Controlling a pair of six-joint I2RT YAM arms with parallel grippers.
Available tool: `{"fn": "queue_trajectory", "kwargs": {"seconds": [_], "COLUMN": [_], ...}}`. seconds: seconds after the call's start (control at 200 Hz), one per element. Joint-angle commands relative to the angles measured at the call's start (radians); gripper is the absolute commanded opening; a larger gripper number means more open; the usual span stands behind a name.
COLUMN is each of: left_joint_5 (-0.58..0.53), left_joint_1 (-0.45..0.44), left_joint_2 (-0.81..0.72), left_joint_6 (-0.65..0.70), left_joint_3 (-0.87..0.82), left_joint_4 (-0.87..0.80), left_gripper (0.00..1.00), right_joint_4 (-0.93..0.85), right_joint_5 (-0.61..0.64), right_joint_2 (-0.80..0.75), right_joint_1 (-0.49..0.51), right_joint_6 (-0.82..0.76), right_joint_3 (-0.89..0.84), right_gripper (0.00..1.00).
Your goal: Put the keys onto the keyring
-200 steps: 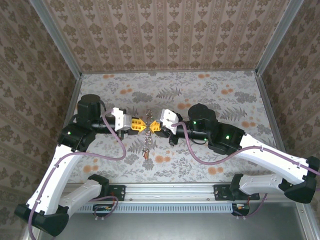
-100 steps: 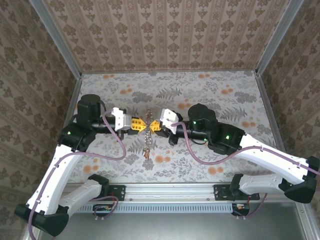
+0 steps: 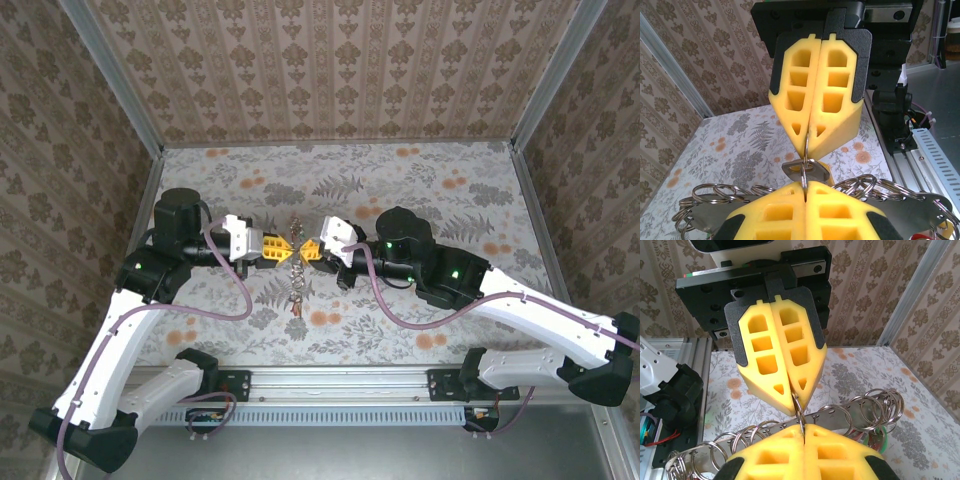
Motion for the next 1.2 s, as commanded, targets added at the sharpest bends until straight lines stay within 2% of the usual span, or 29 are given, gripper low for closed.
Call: {"fn": "queue_trajectory", "kwargs": {"seconds": [0.0,0.27,0.8,1.195], "left_joint_5": [0.038,0.034,0.034,0.033], "left_joint_1": [0.007,0.007,0.007,0.008], "left_joint_2": [-0.012,-0.008,-0.014,-0.014], "left_joint_6": [-0.008,-0.007,-0.008,-0.01], "left_joint_3": [0.0,-0.002,-0.001,-0.001], "left_joint_4": [0.008,0.008,0.008,0.014], "left_gripper": [0.0,0.0,0.0,0.0], "right_joint_4": [0.007,0.018,-0.014,-0.032], "right_joint_5": [0.065,0.042,0.115,0.123], "right_joint_2": [-0.027,-0.05,-0.04,-0.037], "right_joint_1": [-0.002,-0.002,-0.003,-0.002], "right_joint_6": [0.005,0.012,0.031,0.038], "right_joint_3": [0.012,-0.01,0.003,0.011], "right_gripper": [0.0,0.0,0.0,0.0]}}
